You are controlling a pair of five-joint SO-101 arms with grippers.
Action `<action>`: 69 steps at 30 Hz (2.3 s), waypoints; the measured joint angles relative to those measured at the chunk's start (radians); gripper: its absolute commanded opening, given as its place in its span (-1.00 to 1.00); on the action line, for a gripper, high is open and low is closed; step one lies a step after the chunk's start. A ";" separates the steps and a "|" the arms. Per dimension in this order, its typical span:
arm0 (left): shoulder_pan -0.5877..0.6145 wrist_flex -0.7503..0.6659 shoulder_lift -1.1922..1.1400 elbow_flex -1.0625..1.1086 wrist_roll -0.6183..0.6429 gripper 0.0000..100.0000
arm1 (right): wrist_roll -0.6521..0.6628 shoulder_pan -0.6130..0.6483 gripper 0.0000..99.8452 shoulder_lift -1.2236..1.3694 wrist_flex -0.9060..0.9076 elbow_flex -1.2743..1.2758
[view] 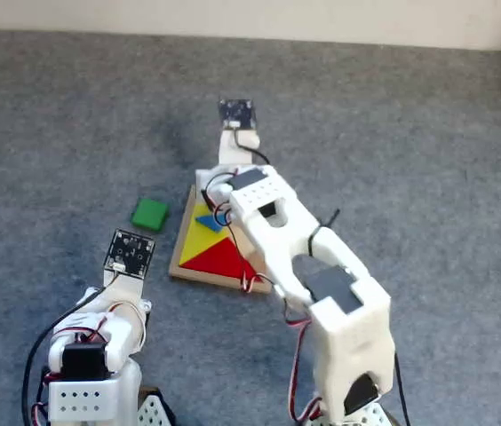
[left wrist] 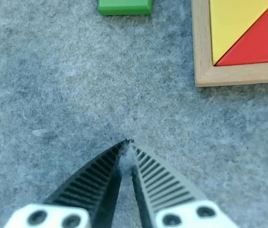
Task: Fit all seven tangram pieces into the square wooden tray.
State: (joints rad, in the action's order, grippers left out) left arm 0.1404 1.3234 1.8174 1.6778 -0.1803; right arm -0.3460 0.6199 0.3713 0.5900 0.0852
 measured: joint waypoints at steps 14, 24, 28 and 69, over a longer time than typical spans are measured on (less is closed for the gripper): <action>0.000 0.000 0.000 0.000 0.000 -0.99 | 0.003 0.043 -0.99 -0.114 -0.008 0.256; 0.000 0.000 0.000 0.000 0.000 -0.99 | 0.008 0.040 -0.99 -0.123 -0.008 0.267; 0.000 0.000 0.000 0.000 0.000 -0.99 | 0.008 0.018 -0.99 -0.123 -0.008 0.269; 0.000 0.000 0.000 0.000 0.000 -0.99 | 0.069 0.043 -0.99 -0.311 -0.008 0.468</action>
State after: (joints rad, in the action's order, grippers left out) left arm 0.1404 1.3234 1.8174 1.6778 -0.1803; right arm -0.2770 0.6628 0.0598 0.5823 0.5531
